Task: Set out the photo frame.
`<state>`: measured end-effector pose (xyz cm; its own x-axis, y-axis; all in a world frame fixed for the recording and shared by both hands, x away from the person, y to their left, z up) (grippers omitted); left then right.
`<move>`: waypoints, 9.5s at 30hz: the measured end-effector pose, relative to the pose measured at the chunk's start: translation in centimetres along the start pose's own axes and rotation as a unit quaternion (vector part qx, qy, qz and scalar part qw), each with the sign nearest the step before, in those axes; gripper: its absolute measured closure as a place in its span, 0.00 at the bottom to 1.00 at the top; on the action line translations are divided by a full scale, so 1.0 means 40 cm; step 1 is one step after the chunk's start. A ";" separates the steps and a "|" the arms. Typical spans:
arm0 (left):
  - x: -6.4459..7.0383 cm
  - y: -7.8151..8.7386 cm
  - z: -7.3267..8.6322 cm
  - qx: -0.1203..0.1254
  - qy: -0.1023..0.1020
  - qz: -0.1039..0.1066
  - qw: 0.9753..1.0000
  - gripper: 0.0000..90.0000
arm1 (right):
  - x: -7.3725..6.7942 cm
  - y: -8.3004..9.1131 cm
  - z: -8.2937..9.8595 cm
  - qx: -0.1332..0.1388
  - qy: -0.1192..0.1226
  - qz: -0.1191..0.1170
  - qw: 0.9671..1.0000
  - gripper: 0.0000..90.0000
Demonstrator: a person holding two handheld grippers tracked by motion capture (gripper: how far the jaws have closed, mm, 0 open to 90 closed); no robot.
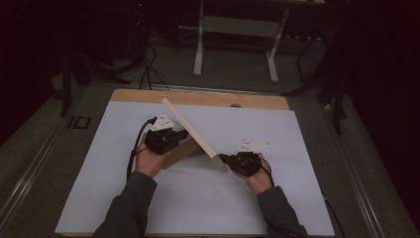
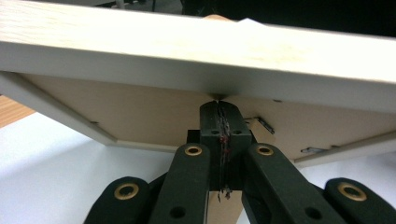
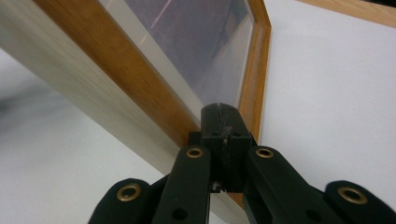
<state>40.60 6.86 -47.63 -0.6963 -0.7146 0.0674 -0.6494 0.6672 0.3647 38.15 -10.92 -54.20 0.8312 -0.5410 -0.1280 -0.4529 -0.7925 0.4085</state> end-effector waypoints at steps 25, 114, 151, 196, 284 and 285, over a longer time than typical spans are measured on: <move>0.019 -0.009 -0.026 -0.003 -0.022 0.009 1.000 1.00 | -0.087 -0.006 -0.025 -0.002 0.043 -0.040 0.998 1.00; -0.013 0.097 -0.081 0.042 0.128 -0.004 0.991 0.34 | -0.066 -0.060 -0.013 -0.030 0.026 0.003 0.999 0.73; 0.100 0.069 -0.023 -0.022 0.047 -0.054 0.997 0.68 | -0.054 -0.040 -0.017 -0.021 0.023 0.009 0.999 0.71; 0.025 0.016 -0.046 -0.029 -0.006 0.143 0.989 0.79 | 0.034 0.033 -0.072 0.016 0.016 0.062 0.998 0.68; 0.060 0.035 0.076 -0.016 0.101 -0.006 0.995 0.77 | 0.308 0.038 -0.179 0.038 -0.080 0.063 0.994 0.65; 0.059 0.035 0.075 -0.015 0.101 -0.007 0.995 0.76 | 0.307 0.038 -0.179 0.037 -0.078 0.067 0.994 0.65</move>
<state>37.12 6.74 -49.76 -0.6099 -0.7536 0.2452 -0.6469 0.6521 0.3952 49.99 -16.73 -48.69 0.7041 -0.6758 -0.2181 -0.5835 -0.7257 0.3646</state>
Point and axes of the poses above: each handheld gripper's, and its own axes: y roughly backward along the jaws, z roughly out of its underside, x roughly to its right, the point moved 9 cm from there along -y, roughly forward along the jaws, and after that the axes turned 7 degrees about x, right-handed, at the moved point
